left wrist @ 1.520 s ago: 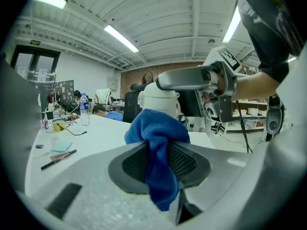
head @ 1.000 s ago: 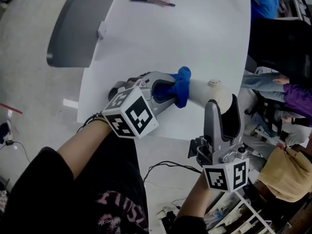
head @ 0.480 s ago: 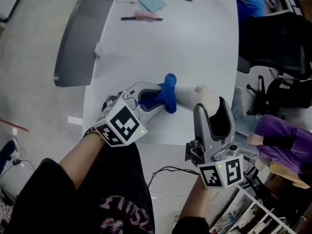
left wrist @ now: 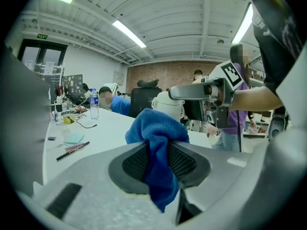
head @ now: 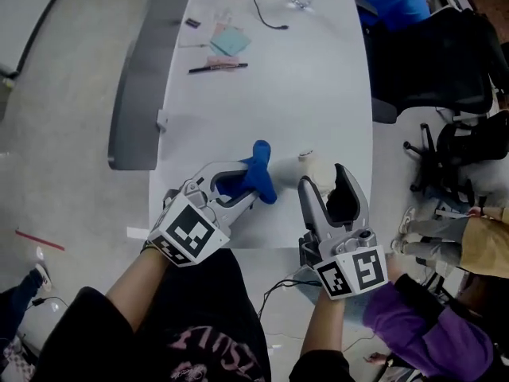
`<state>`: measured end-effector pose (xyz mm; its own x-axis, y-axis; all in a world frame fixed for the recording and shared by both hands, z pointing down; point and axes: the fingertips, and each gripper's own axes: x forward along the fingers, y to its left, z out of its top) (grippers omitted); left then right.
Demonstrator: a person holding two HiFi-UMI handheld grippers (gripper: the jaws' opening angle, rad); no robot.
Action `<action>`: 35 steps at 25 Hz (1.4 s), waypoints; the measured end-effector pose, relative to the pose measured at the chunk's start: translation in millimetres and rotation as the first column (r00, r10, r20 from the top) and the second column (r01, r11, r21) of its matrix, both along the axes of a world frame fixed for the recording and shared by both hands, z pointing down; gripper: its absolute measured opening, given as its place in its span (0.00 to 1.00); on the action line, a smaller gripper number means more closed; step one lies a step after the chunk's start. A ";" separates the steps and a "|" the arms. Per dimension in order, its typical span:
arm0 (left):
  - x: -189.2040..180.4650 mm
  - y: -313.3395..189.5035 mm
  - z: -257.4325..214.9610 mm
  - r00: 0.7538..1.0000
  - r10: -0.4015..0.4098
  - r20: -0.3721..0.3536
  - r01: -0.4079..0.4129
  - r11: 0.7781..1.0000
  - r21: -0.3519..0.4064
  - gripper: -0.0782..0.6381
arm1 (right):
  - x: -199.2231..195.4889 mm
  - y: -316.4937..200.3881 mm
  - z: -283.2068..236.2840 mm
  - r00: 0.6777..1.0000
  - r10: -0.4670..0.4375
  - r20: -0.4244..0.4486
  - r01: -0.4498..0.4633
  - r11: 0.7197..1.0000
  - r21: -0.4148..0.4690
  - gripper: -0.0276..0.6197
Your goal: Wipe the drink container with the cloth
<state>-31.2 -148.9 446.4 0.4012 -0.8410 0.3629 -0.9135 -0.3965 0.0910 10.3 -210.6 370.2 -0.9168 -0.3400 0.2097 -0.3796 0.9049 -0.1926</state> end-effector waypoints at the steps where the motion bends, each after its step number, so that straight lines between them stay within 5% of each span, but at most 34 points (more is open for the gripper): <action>1: 0.3 0.6 -2.2 1.000 -0.001 0.007 0.001 1.000 0.001 0.25 | -0.1 -0.1 0.6 1.000 0.000 0.000 0.000 1.000 0.000 0.47; 12: 4.9 6.8 -35.9 0.998 -0.004 0.059 0.002 1.000 0.030 0.25 | 0.4 -2.0 1.2 1.000 0.013 -0.003 -0.013 0.999 0.042 0.46; 16: 12.8 12.2 -52.8 0.999 -0.022 0.027 0.021 0.999 0.029 0.25 | 6.4 1.3 -8.0 1.000 0.016 -0.016 -0.014 0.996 0.083 0.46; 35: 7.3 21.7 -95.4 0.991 -0.126 0.036 0.123 0.989 0.080 0.25 | 28.7 7.2 -22.4 0.999 0.039 0.027 -0.039 0.999 0.014 0.39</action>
